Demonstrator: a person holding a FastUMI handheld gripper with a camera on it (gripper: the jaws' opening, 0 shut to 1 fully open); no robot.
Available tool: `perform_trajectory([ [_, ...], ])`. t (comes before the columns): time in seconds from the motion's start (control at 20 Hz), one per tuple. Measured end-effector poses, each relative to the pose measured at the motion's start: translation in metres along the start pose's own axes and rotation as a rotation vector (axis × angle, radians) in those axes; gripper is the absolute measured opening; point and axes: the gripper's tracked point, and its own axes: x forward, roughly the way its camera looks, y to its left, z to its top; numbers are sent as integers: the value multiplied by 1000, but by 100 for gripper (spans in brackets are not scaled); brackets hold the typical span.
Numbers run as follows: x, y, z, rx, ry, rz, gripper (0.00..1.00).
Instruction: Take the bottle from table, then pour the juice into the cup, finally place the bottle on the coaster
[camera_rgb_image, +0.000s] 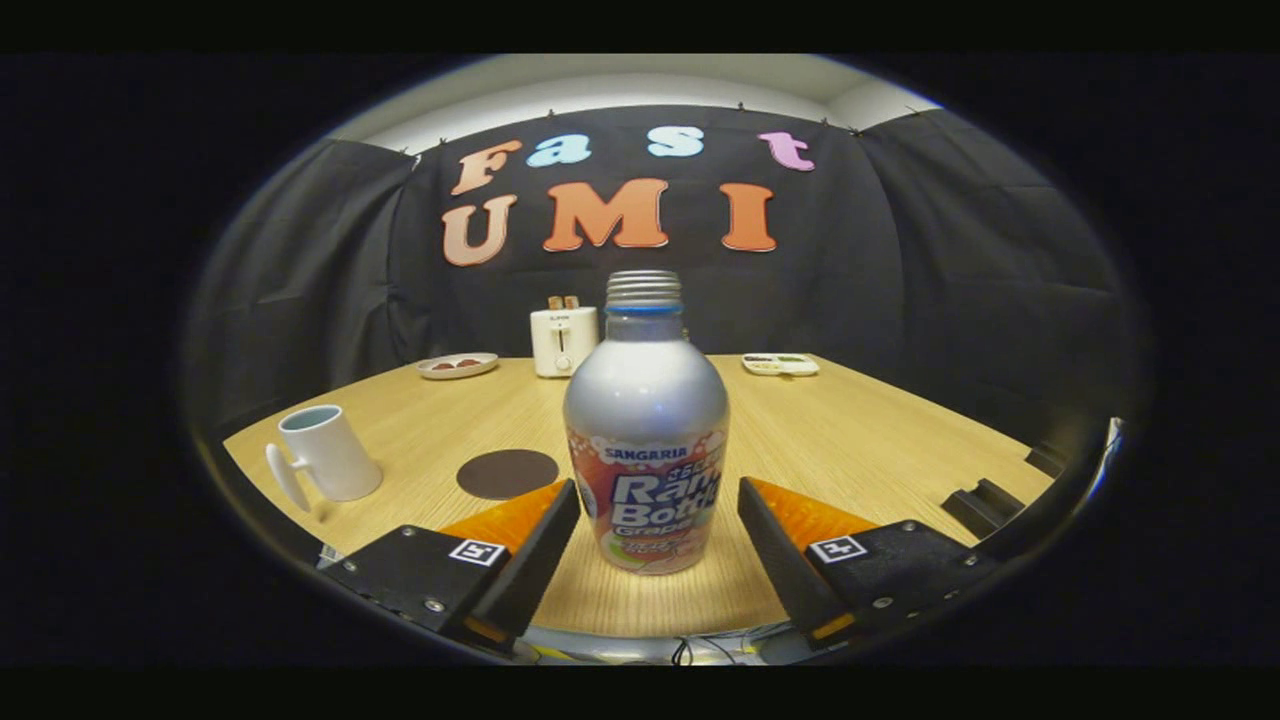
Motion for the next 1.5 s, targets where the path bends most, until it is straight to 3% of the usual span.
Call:
perform_trajectory([
  [0.1,3,2,-2,-10,9,7,88],
  [0.15,5,-1,-1,-2,4,-6,80],
  [0.3,7,-3,2,-11,4,-55,77],
  [0.5,-7,11,26,-37,-37,-38,76],
  [0.85,-28,42,64,-265,-108,-50,76],
  [1.5,-27,98,81,-713,-113,-165,76],
])
